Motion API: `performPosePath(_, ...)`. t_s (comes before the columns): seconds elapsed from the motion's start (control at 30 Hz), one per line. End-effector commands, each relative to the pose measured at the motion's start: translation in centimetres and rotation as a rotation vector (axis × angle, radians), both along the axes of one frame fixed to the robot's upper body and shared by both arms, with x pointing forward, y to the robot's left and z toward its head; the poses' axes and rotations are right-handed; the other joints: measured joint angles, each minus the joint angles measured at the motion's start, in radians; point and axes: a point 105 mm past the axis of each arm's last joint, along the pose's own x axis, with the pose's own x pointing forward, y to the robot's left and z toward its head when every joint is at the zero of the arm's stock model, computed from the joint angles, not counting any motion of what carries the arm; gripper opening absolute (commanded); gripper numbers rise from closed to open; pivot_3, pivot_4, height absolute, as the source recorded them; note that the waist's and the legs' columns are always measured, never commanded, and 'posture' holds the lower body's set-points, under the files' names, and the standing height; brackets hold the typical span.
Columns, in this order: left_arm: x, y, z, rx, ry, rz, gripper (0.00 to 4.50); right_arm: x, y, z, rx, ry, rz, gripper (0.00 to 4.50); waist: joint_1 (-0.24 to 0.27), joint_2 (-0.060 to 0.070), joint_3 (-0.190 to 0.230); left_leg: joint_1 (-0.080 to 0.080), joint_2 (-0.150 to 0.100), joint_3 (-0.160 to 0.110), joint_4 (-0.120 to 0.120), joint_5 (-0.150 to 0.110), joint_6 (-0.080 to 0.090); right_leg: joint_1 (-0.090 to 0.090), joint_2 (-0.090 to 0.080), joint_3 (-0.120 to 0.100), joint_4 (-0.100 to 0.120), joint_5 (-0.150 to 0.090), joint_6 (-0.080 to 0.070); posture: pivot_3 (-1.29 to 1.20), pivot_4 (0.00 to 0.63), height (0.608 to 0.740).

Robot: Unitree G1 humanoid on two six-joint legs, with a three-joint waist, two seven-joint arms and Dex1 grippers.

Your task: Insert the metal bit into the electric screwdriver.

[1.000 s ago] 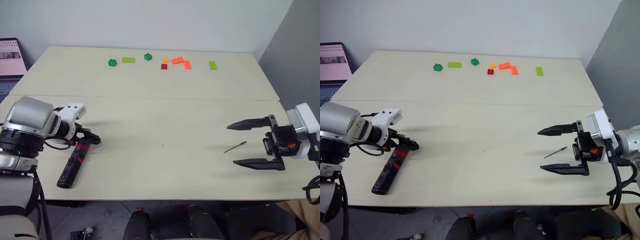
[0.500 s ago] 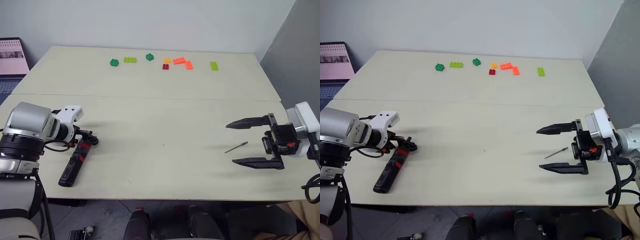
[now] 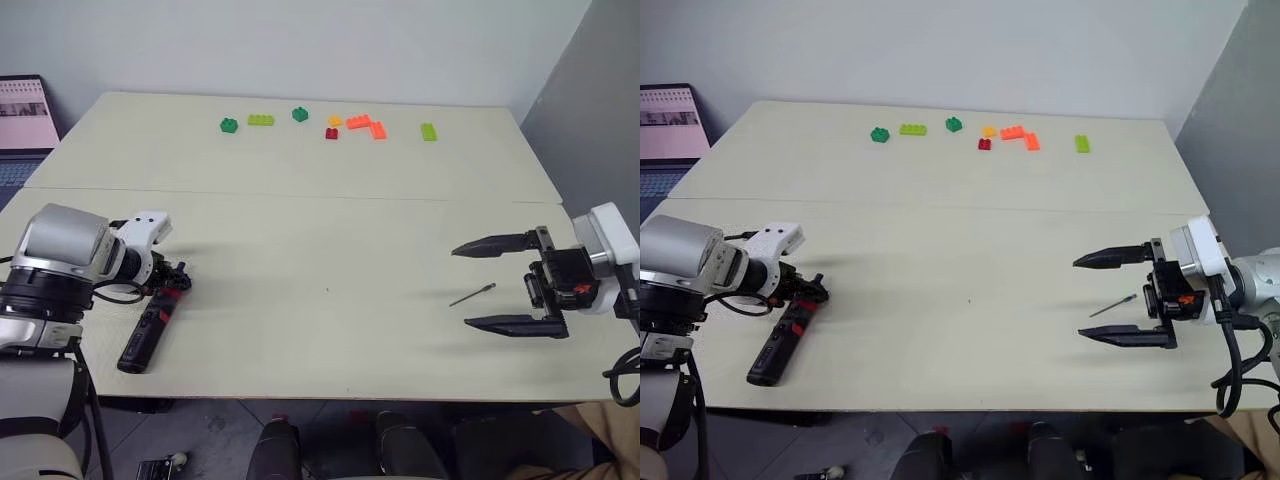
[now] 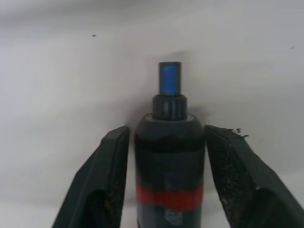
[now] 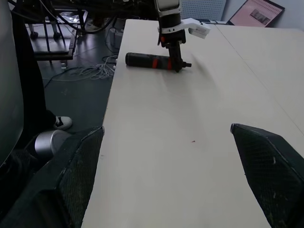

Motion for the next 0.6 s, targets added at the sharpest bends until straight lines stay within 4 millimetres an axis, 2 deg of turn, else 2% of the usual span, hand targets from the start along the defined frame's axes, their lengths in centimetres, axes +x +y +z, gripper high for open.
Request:
performPosePath(0.03,-0.1,-0.2,0.6,0.004,-0.013,-0.016,1.64,-0.2,0.0,1.1,0.003,-0.047,0.011,4.50,0.000,0.000,0.000,0.000,0.000,0.000,0.000,0.000,0.000,0.000,0.000,0.000,0.000,0.000,0.000,0.00,0.150,0.740)
performPosePath(0.47,0.3,-0.6,0.9,-0.005,-0.054,-0.029,1.64,-0.2,0.2,0.9,0.010,-0.059,0.026,4.50,0.000,0.000,0.000,0.000,0.000,0.000,0.000,0.000,0.000,0.000,0.000,0.000,0.000,0.000,0.000,0.00,0.150,0.740)
performPosePath(0.57,1.3,-1.6,2.2,0.003,-0.132,-0.111,1.64,-0.2,0.1,1.0,0.009,-0.062,0.022,4.50,0.002,0.000,0.000,0.000,0.000,0.000,0.000,0.000,0.000,0.000,0.000,0.000,0.000,0.000,0.000,0.00,0.150,0.740)
performPosePath(0.6,1.5,-3.4,3.1,-0.034,-0.171,-0.208,1.64,-0.2,0.1,1.0,0.009,-0.064,0.020,4.50,0.002,0.000,0.000,0.000,0.000,-0.001,0.000,0.000,0.000,0.000,0.000,-0.001,0.000,0.000,0.000,0.00,0.150,0.740)
